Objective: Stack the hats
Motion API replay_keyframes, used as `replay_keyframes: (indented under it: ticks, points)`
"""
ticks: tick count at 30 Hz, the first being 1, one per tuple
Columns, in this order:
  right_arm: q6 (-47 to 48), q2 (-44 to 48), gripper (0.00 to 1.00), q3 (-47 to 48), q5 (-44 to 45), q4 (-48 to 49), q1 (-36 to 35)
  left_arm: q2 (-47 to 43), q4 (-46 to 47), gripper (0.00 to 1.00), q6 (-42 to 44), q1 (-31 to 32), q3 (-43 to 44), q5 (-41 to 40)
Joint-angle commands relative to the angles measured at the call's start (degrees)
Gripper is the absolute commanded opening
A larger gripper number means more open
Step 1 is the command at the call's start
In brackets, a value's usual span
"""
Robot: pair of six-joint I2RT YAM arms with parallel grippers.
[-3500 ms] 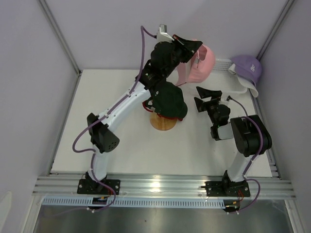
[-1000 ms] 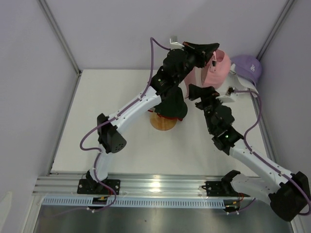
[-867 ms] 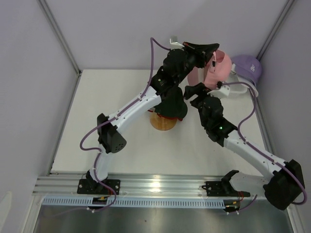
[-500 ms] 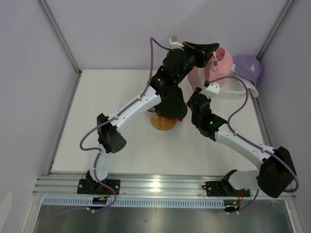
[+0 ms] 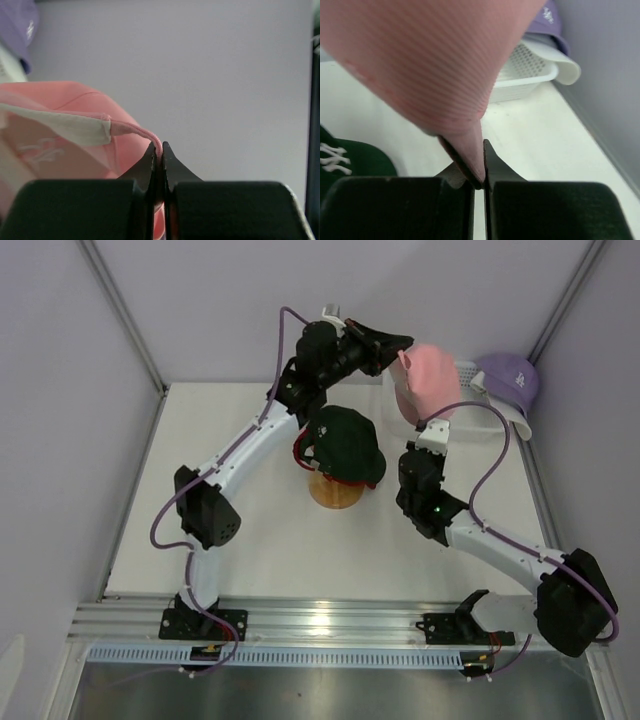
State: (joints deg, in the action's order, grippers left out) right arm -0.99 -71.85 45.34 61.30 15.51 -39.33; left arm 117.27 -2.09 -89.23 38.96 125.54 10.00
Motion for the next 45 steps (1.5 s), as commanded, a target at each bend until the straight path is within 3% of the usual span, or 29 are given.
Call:
replay_keyframes:
  ticks: [1, 7, 13, 18, 23, 31, 40, 43, 44, 45]
  points:
    - [6.6, 4.3, 0.00, -4.5, 7.3, 7.5, -0.5, -5.3, 2.6, 0.01, 3.4, -6.0, -1.8, 12.7]
    - [7.4, 5.1, 0.00, -8.5, 8.8, 16.2, -0.3, -8.9, 11.1, 0.01, 5.6, -12.7, -15.2, 25.0]
    - [10.2, -6.1, 0.00, -3.4, 10.9, 20.3, 0.0, -16.1, 13.6, 0.01, 12.3, -19.2, -28.8, 27.5]
    - [14.7, -16.7, 0.00, 1.1, 11.2, 26.1, 0.0, -18.3, 10.3, 0.01, 17.1, -23.6, -31.1, 31.3]
    - [15.2, -19.9, 0.00, 4.6, 12.8, 26.2, -0.2, -21.6, 10.7, 0.01, 18.1, -26.6, -38.5, 33.3]
    - [2.9, -16.5, 0.00, 3.2, 13.8, 13.1, -1.3, -25.0, 7.4, 0.01, 22.8, -29.4, -44.4, 35.3]
    - [-4.2, -17.1, 0.00, 1.2, 19.7, 3.5, -6.7, -28.0, 4.6, 0.01, 26.8, -30.2, -48.4, 35.2]
    - [-13.8, -16.0, 0.00, 2.6, 21.5, -6.8, -7.3, -29.6, 0.4, 0.01, 30.4, -30.2, -48.5, 33.9]
    - [-17.8, -15.8, 0.00, 3.6, 22.0, -14.6, -7.3, -29.8, -0.5, 0.01, 32.2, -30.2, -48.5, 33.5]
    - [-25.9, -15.5, 0.00, 4.1, 22.7, -19.8, -7.4, -30.2, -2.3, 0.01, 33.1, -30.3, -48.5, 33.2]
